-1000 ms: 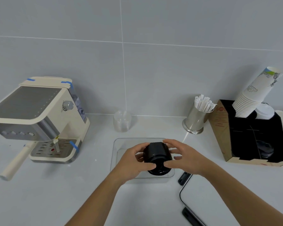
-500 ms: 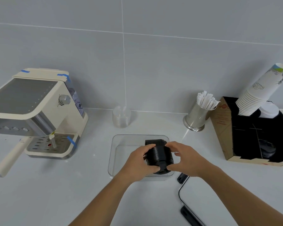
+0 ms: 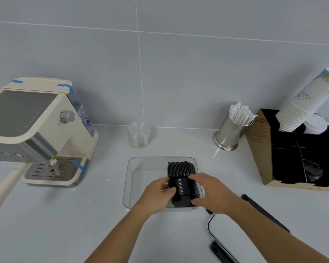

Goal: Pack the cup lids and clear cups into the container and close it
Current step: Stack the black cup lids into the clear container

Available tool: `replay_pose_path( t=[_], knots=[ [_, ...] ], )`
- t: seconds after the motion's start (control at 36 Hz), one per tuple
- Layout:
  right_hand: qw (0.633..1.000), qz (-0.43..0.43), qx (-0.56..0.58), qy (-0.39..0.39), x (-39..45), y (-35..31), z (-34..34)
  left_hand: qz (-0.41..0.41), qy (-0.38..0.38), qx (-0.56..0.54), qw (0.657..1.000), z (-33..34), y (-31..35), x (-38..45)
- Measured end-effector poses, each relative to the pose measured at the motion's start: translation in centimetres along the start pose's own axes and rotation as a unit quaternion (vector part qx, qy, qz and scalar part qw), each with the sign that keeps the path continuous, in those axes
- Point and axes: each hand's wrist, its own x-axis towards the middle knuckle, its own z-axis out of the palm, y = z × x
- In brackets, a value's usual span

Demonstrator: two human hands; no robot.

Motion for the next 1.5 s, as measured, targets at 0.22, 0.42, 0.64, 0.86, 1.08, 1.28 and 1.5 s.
replay_pose_path(
  t=[0.22,0.42,0.64,0.86,1.08,1.28,1.5],
  knots=[
    [0.999,-0.004,-0.034,0.007,0.3,0.9,1.6,-0.012,-0.024,0.007,1.000,0.6,-0.1,1.2],
    [0.999,-0.009,-0.034,0.033,-0.2,1.3,2.6,-0.025,-0.021,-0.006,0.999,0.7,-0.5,1.7],
    [0.974,0.091,0.160,0.130,-1.0,1.4,3.6,-0.112,-0.015,-0.154,0.982,0.4,-0.2,2.6],
    [0.910,0.203,0.331,0.146,-0.6,0.9,3.8,-0.205,0.008,-0.324,0.924,0.2,1.2,3.8],
    [0.885,0.221,0.376,0.161,-1.0,1.2,4.9,-0.199,0.014,-0.329,0.923,0.9,1.1,5.2],
    [0.890,0.218,0.367,0.159,-1.0,1.0,4.7,-0.194,0.008,-0.299,0.934,1.2,0.4,5.5],
    [0.891,0.220,0.367,0.150,-1.2,0.7,4.4,-0.183,0.006,-0.234,0.955,1.2,-0.7,5.5]
  ],
)
